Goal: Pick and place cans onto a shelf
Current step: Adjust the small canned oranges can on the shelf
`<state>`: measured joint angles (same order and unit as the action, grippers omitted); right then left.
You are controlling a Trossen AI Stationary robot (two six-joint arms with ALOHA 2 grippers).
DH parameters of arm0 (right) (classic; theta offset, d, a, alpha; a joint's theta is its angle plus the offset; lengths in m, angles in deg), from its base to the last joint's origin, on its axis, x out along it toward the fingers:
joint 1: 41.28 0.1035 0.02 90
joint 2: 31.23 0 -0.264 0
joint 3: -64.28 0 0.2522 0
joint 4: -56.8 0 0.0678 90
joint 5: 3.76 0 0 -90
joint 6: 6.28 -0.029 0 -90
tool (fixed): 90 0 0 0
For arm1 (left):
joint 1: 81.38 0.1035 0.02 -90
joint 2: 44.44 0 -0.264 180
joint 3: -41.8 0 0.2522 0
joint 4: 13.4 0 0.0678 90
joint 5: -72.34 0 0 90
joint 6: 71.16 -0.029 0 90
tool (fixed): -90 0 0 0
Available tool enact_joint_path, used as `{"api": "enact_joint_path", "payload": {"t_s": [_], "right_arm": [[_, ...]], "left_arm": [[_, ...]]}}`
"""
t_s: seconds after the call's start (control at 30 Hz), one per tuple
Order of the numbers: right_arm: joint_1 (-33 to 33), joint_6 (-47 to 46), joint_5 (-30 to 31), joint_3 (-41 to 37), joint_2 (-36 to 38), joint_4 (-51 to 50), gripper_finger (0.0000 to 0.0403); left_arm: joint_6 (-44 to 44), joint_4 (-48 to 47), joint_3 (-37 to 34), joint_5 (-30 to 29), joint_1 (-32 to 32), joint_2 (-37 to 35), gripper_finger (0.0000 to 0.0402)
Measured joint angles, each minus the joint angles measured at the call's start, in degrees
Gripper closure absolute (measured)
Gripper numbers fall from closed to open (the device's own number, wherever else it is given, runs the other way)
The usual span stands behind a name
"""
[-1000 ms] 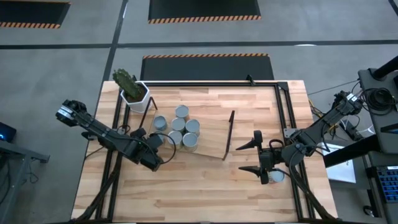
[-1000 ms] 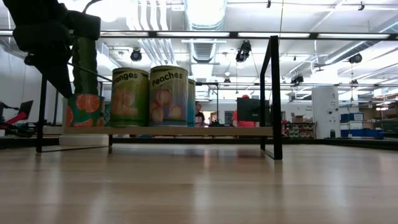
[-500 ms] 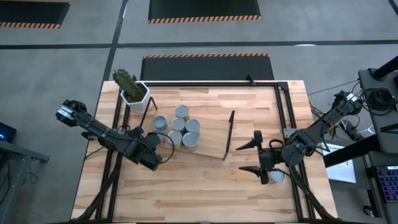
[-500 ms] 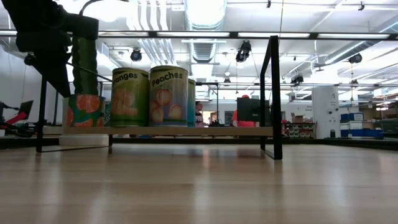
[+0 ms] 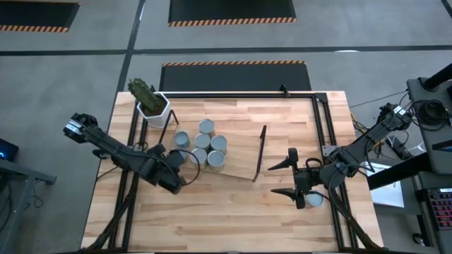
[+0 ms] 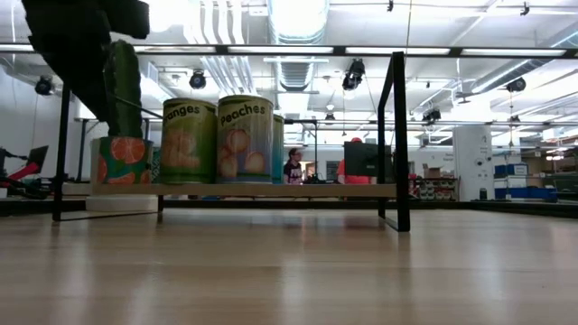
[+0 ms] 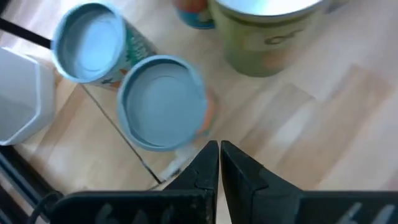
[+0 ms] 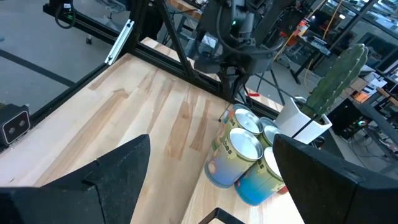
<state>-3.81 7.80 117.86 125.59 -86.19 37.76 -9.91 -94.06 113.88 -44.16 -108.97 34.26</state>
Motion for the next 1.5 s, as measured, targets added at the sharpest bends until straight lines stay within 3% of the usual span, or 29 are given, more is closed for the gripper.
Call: {"api": "enact_joint_path", "payload": {"t_s": [0.27,0.6,0.73,1.0,1.33,1.5], "right_arm": [[0.0,-0.1,0.0,0.0,0.0,-0.2,0.0076],[0.0,-0.1,0.0,0.0,0.0,-0.3,0.0076],[0.0,-0.1,0.0,0.0,0.0,-0.3,0.0076],[0.0,0.0,0.0,0.0,0.0,-0.2,0.0076],[0.0,0.0,0.0,0.0,0.0,-0.2,0.0076],[0.0,0.1,0.0,0.0,0.0,0.0,0.0076]], "left_arm": [[-0.5,0.1,2.0,2.4,-0.2,0.0,0.0402],[-0.8,3.8,2.0,10.8,-1.1,0.0,0.0402],[-1.9,5.7,2.0,11.0,-2.1,0.0,0.0402],[-4.2,6.5,1.3,2.0,-2.3,0.0,0.0402],[-4.1,10.2,-6.6,-4.8,-2.2,0.0,0.0402],[-4.2,11.4,-6.2,-7.7,-2.2,-0.1,0.0402]]}}
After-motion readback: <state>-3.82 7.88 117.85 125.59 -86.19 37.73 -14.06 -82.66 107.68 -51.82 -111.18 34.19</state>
